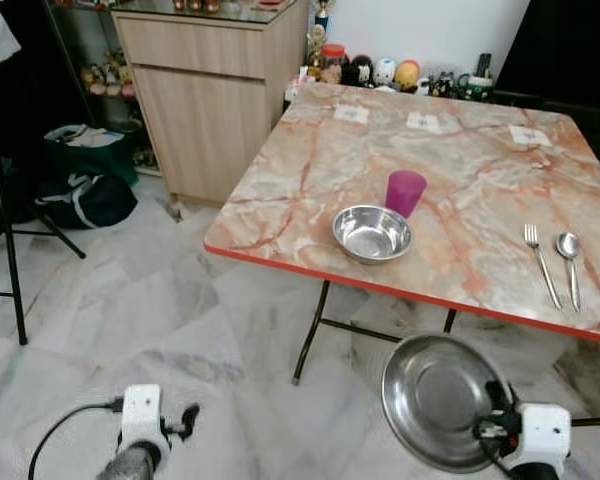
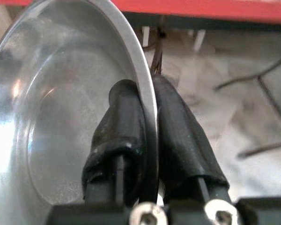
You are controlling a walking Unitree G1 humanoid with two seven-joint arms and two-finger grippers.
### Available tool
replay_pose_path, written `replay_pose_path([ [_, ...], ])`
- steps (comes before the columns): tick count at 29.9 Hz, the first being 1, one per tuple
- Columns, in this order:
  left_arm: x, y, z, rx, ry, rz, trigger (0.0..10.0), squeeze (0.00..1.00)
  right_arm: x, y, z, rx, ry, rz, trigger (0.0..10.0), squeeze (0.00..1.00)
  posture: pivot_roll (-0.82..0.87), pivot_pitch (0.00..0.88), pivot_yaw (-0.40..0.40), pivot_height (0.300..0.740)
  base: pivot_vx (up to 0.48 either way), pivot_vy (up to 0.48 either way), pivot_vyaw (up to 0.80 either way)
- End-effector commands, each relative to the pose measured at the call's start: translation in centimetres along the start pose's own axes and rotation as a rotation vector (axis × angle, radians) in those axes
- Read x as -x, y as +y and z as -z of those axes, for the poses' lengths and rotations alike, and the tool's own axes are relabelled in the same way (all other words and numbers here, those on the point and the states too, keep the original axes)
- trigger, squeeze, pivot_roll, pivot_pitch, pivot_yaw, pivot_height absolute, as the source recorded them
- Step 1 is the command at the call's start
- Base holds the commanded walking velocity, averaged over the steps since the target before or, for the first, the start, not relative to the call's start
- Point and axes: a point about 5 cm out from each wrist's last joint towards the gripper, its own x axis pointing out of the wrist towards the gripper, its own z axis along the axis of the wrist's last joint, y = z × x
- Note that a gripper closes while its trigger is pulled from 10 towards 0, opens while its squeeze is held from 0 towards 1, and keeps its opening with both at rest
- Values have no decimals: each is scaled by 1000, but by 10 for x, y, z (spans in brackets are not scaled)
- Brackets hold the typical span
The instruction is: Setting the table
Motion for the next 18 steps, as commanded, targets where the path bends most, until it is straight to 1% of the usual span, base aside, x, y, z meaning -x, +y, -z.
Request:
replay_pose_path([
  [1,-3,-4,-8,11,-46,19,10000,0,-3,0,-6,-27,-22,17,10000,0,160,3,-60,740,0,0,0],
  [2,-4,-6,-13,3,-69,32,10000,0,-3,4,-7,-26,-24,8,10000,0,160,3,-60,740,0,0,0],
  [3,-8,-13,-27,-1,-143,63,10000,0,-5,14,-7,-29,-25,3,10000,0,155,23,-58,740,0,0,0],
  [4,-8,-13,-27,-1,-143,63,10000,0,-5,14,-7,-29,-25,3,10000,0,155,23,-58,740,0,0,0],
  [5,-10,-19,-38,-1,-196,79,10000,0,-6,19,-7,-46,-26,14,10000,0,154,29,-58,740,0,0,0],
  [8,-12,-27,-54,-7,-275,104,10000,0,-9,26,-12,-69,-47,4,10000,0,137,40,-54,740,0,0,0],
  [9,-12,-27,-54,-7,-275,104,10000,0,-9,26,-12,-69,-47,4,10000,0,137,40,-54,740,0,0,0],
  [11,-12,-33,-65,-2,-320,121,10000,0,-14,26,-18,-76,-63,-2,10000,0,124,46,-54,740,0,0,0],
  [14,-12,-34,-73,-2,-351,126,10000,0,-18,24,-28,-77,-92,14,10000,0,83,54,-64,740,0,0,0],
  [18,-11,-36,-76,-9,-360,113,10000,0,-27,22,-47,-61,-139,5,10000,0,45,61,-72,740,0,0,0],
])
